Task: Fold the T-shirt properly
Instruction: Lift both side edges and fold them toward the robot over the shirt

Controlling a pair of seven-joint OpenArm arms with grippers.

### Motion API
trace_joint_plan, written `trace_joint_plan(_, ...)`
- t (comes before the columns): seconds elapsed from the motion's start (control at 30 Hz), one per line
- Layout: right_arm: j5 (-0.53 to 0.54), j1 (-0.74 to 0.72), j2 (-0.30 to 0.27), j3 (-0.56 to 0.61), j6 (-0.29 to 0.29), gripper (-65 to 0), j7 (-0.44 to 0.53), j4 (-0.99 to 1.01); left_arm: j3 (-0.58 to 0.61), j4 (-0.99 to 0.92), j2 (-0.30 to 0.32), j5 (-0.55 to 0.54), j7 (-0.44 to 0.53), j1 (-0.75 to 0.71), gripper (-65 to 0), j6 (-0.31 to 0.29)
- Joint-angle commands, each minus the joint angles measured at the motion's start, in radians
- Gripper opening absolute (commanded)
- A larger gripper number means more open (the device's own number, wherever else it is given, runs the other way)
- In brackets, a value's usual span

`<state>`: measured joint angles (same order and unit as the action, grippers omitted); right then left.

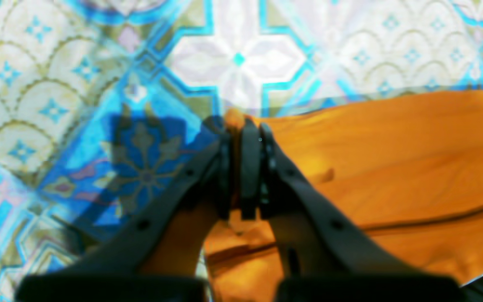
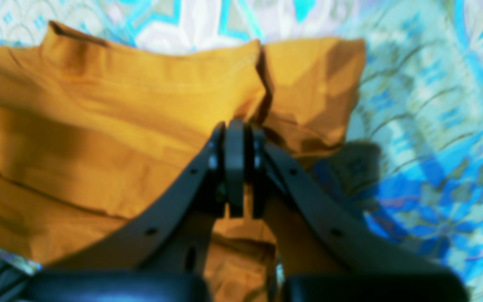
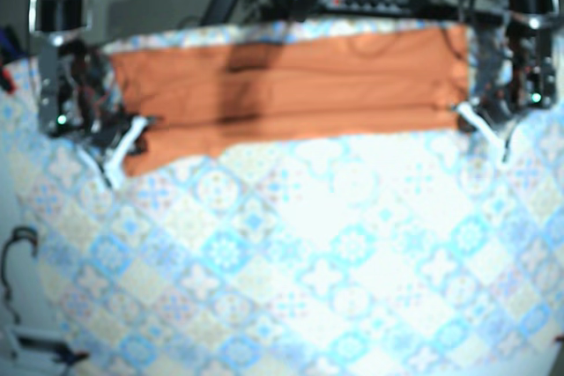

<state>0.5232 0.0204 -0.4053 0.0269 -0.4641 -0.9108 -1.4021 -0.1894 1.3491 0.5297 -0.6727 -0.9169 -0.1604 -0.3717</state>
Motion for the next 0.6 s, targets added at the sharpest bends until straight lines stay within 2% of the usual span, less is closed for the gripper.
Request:
trace_joint_plan(0.0,0.007,-0.015,-0.019,-0.009,0.005,-65.0,0.008,-0.027,-0.011,0.025,0.023,-0.003,0.009,0.003,-65.0,-0.002)
trace_joint_plan(0.1,0.007,0.005,-0.019,-0.012,0.061,-65.0,0.008,-0.069,-0.014,0.048,0.023,-0.005,0.009,-0.017,-65.0,-0.002)
trace_joint_plan(0.17,0.008,0.016,-0.019,-0.025,0.080,-65.0,0.008,-0.110,-0.037,0.076,0.023,-0.005,0.009,-0.043,-65.0,-0.002)
trace_joint_plan(0.57,0.008,0.122,-0.014,-0.104,0.090,-65.0,0.006,-0.220,-0.068,0.123,0.027,0.001,0.009,-0.083,-65.0,-0.002)
